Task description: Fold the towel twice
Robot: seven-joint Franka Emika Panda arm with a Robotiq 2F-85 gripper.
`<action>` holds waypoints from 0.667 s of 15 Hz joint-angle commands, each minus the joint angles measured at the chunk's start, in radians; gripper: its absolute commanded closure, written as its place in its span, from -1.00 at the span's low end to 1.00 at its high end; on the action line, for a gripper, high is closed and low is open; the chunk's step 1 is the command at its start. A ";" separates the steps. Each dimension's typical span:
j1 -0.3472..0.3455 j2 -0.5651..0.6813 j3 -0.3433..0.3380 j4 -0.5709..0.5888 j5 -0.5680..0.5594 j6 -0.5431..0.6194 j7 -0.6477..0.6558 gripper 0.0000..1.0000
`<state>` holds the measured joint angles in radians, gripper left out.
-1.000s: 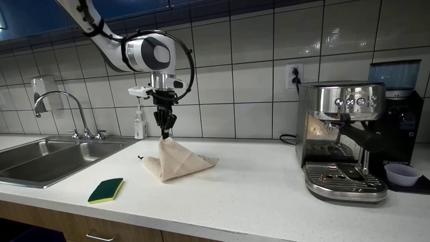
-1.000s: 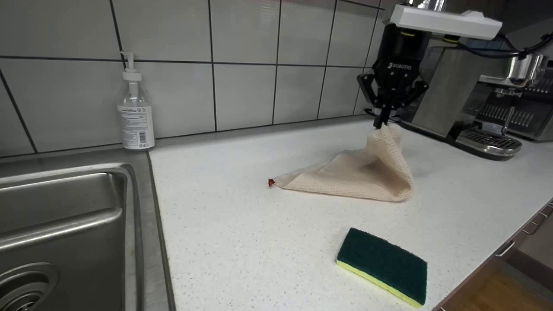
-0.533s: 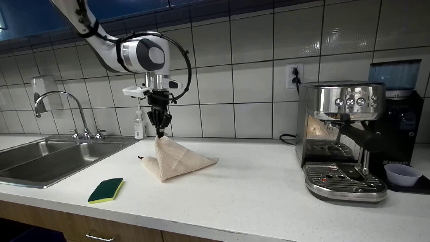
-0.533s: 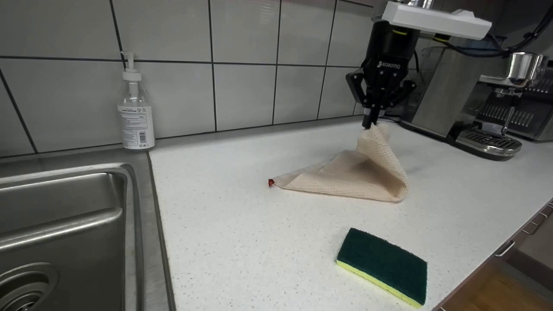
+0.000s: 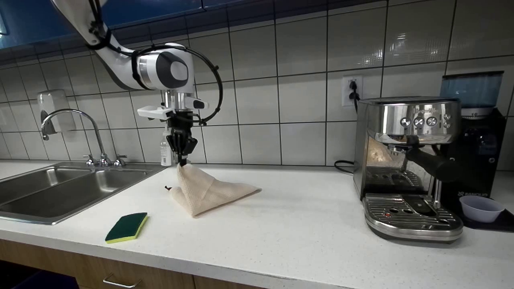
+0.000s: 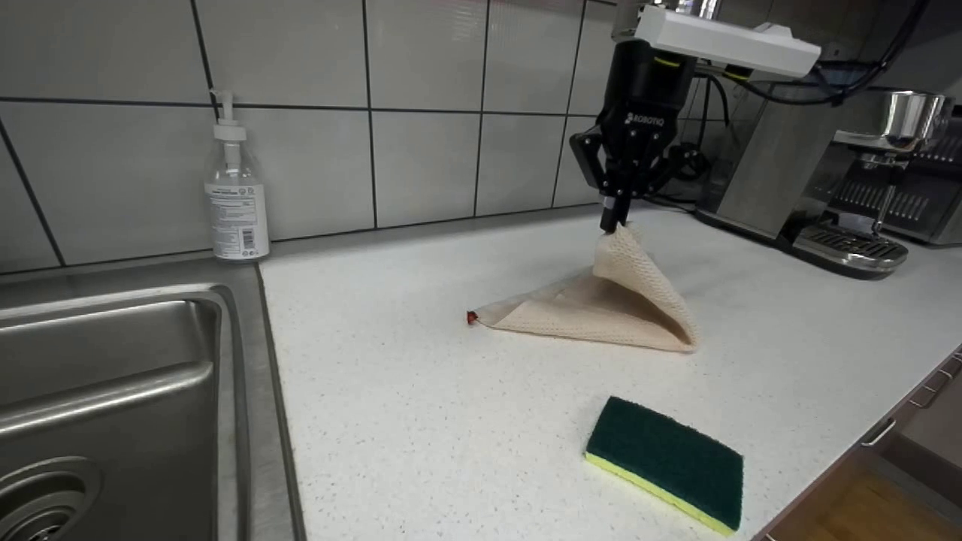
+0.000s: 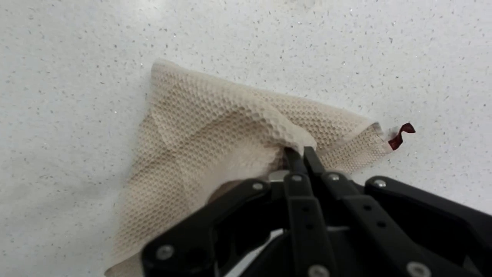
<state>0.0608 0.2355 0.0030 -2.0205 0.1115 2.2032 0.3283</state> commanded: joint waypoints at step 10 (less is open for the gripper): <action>0.033 0.102 0.043 0.107 0.009 -0.011 -0.058 0.98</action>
<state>0.0882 0.3175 0.0330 -1.9507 0.1120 2.2032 0.2939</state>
